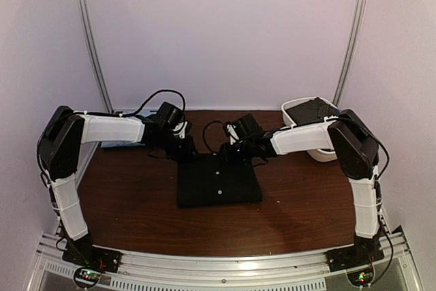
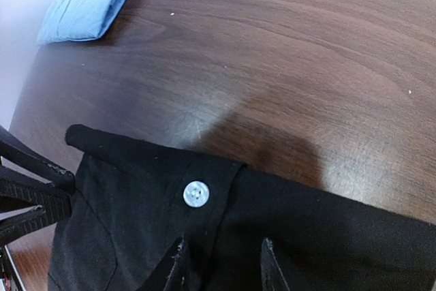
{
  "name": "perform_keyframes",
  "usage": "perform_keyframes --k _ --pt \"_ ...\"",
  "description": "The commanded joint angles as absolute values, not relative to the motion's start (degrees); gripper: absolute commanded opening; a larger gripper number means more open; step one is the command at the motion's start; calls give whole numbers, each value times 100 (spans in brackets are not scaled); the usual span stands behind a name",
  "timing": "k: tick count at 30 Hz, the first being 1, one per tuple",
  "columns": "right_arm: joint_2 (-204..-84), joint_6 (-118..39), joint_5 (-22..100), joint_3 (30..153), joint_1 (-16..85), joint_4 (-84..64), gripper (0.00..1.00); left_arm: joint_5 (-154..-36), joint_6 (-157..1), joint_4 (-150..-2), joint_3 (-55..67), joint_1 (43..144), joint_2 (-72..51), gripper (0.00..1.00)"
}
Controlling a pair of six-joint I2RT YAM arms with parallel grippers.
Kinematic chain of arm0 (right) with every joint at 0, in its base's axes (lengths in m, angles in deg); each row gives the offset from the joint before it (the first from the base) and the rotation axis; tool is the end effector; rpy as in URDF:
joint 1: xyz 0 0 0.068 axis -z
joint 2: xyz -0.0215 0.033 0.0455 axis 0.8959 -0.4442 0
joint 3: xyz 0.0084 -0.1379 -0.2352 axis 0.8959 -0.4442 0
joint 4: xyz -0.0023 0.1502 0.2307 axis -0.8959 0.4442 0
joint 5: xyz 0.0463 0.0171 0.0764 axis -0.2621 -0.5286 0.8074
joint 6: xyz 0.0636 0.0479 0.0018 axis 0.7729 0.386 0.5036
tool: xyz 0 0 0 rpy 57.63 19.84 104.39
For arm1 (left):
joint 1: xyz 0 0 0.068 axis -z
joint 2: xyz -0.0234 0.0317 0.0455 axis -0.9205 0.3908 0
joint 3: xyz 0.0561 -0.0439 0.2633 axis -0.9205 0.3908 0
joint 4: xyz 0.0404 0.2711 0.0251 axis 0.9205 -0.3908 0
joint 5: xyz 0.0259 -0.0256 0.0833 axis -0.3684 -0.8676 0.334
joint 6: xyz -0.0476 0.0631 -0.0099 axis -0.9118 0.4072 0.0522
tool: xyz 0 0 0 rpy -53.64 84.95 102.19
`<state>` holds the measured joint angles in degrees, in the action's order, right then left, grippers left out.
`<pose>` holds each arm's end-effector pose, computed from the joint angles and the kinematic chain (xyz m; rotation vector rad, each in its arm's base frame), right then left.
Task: Fold and stack the long sleeve shirts
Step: Fold the 2/3-rectangle-folded shirt at the center of the board, then smooth out the square-folded shirt at the center of the board.
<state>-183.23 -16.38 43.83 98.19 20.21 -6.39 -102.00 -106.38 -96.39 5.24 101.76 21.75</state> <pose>0.3517 0.3532 0.1332 -0.4122 2.4292 0.8600 0.3453 -0.2616 0.1550 -0.0025 2.6658 -0.8246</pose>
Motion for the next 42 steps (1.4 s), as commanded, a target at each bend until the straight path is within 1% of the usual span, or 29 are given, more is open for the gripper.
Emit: perform_keyframes --k 1,5,9,17,24,29,36,42 --pt "-18756 -1813 4220 10364 2029 -352 37 -10418 -10548 -9334 46 10162 2678 21" --pt "-19159 -1793 4295 10790 2064 -169 37 -10234 -10545 -9409 -295 10134 3158 20" --pt "-19231 -1769 4353 10900 2148 -93 38 -9983 -10605 -9446 -282 10080 3386 18" --pt "-19123 -1668 4718 10644 2612 -204 39 -9771 -10608 -9453 8 9847 3391 17" --pt "-19111 -1296 5241 10219 2971 -726 39 -9728 -10473 -9479 30 9566 3462 14" --pt "-19064 -1138 5458 10055 3160 -918 39 -9727 -10302 -9552 12 9443 3538 14" --pt "-18551 -1459 5130 10009 3168 -562 44 -9464 -10078 -9890 -275 9421 3396 17" --pt "-17735 -1826 4533 9648 3008 -234 47 -9477 -9996 -10034 -322 9389 2979 20"
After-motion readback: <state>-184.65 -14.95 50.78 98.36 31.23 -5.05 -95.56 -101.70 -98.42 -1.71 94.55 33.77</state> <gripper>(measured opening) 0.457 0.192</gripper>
